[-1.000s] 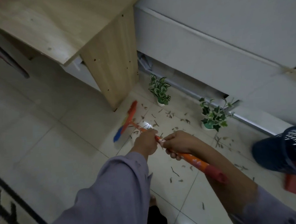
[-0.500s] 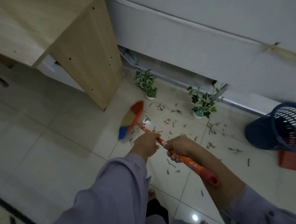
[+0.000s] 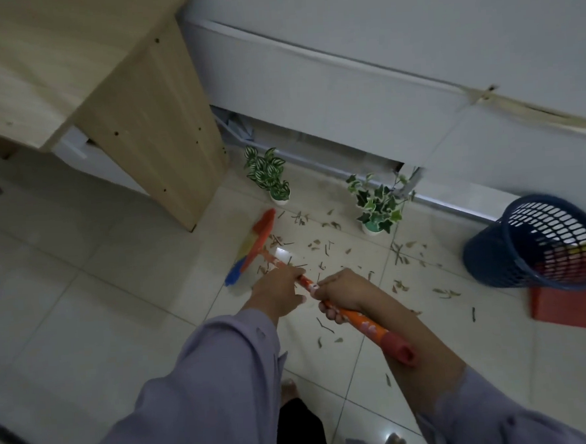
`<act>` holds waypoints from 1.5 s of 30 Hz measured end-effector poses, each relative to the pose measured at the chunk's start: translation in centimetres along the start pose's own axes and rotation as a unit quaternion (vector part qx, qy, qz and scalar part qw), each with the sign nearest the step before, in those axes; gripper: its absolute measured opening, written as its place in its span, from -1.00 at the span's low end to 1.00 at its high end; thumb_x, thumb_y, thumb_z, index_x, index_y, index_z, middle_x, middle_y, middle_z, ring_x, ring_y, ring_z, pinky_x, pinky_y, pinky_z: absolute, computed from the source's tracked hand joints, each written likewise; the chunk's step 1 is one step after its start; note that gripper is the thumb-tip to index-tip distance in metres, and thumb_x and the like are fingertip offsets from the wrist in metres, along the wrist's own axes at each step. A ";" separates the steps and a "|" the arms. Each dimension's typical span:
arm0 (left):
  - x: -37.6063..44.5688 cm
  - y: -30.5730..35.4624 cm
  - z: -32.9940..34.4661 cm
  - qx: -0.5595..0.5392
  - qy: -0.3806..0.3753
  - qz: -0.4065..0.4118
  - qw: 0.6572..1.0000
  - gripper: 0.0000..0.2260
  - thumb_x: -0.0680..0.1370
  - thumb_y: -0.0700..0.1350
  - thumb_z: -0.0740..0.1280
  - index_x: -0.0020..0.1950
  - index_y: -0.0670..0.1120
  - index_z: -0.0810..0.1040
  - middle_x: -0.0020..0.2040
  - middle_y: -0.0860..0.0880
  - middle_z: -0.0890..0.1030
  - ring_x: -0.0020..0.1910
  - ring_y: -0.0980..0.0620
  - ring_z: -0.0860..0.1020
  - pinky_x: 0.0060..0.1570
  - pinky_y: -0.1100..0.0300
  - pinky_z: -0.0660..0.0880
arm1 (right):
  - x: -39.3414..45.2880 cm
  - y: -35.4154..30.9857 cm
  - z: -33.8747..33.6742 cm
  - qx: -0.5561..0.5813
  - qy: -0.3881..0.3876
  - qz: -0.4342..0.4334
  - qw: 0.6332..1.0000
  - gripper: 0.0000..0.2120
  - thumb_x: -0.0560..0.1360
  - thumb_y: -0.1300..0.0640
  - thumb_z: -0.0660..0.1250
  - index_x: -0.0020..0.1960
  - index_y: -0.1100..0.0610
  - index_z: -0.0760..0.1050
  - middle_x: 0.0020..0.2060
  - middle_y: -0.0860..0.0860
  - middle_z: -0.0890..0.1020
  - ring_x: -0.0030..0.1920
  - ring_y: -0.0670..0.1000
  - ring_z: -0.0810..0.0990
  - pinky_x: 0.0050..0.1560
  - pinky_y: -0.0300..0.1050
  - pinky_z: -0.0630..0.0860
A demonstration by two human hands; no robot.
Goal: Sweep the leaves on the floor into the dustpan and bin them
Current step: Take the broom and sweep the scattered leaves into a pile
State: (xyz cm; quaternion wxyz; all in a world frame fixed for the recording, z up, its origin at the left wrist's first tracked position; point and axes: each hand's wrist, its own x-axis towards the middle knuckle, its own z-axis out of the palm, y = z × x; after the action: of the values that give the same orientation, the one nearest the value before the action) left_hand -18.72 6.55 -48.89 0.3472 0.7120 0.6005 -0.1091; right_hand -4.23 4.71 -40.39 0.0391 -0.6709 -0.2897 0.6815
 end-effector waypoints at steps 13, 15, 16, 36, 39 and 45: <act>-0.9 5.8 1.6 -0.002 -0.031 0.078 0.996 -0.52 0.51 0.06 0.37 0.41 0.08 0.39 0.38 -0.05 0.46 0.36 -0.07 0.41 0.33 0.03 0.39 | -4.2 5.3 -4.6 0.037 0.043 -0.013 0.998 -0.79 0.52 0.25 0.29 0.11 0.31 0.55 -0.42 0.11 0.53 -0.62 -0.08 0.44 -0.59 -0.32 0.39; -0.7 5.6 1.3 0.001 -0.034 0.080 0.996 -0.47 0.50 0.04 0.38 0.45 0.07 0.33 0.42 -0.03 0.43 0.35 -0.07 0.42 0.31 0.04 0.41 | -4.0 4.8 -4.7 0.046 0.048 -0.023 0.997 -0.79 0.52 0.26 0.28 0.13 0.29 0.54 -0.42 0.11 0.52 -0.62 -0.08 0.44 -0.60 -0.31 0.38; -0.6 5.4 1.2 0.009 -0.038 0.077 0.996 -0.43 0.50 0.03 0.39 0.48 0.08 0.29 0.43 -0.03 0.42 0.35 -0.07 0.42 0.30 0.05 0.41 | -3.5 4.5 -4.5 0.057 0.051 -0.022 0.997 -0.78 0.53 0.27 0.27 0.15 0.31 0.53 -0.43 0.11 0.52 -0.62 -0.07 0.43 -0.61 -0.32 0.38; 2.1 8.7 1.4 0.062 -0.060 0.137 0.987 -0.28 0.52 -0.08 0.36 0.56 0.06 0.02 0.54 -0.03 0.21 0.51 -0.07 0.20 0.42 -0.02 0.30 | -2.1 6.0 -7.7 0.191 0.101 -0.021 0.976 -0.89 0.54 0.27 0.26 0.02 0.26 0.52 -0.43 0.12 0.49 -0.66 -0.08 0.40 -0.63 -0.34 0.33; 3.2 9.0 1.4 0.102 -0.082 0.136 0.982 -0.31 0.54 -0.10 0.34 0.56 0.07 0.02 0.57 -0.02 0.14 0.54 -0.07 0.13 0.42 -0.05 0.29 | 0.1 6.1 -8.1 0.218 0.097 0.011 0.971 -0.91 0.55 0.25 0.25 -0.03 0.29 0.45 -0.43 0.12 0.48 -0.68 -0.08 0.38 -0.65 -0.34 0.31; 2.7 11.0 3.6 0.122 -0.118 0.166 0.971 -0.35 0.53 -0.12 0.36 0.55 0.06 0.12 0.57 -0.03 0.14 0.54 -0.07 0.13 0.46 -0.05 0.24 | 0.1 9.5 -8.2 0.268 0.062 0.069 0.959 -0.85 0.59 0.22 0.21 -0.13 0.26 0.39 -0.42 0.10 0.44 -0.71 -0.09 0.36 -0.69 -0.35 0.28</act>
State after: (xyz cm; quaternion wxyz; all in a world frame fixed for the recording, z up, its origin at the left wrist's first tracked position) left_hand -6.87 6.00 -49.05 0.3389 0.8208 0.4110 -0.2059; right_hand 6.64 -0.31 -44.17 0.1878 -0.6950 -0.0466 0.6924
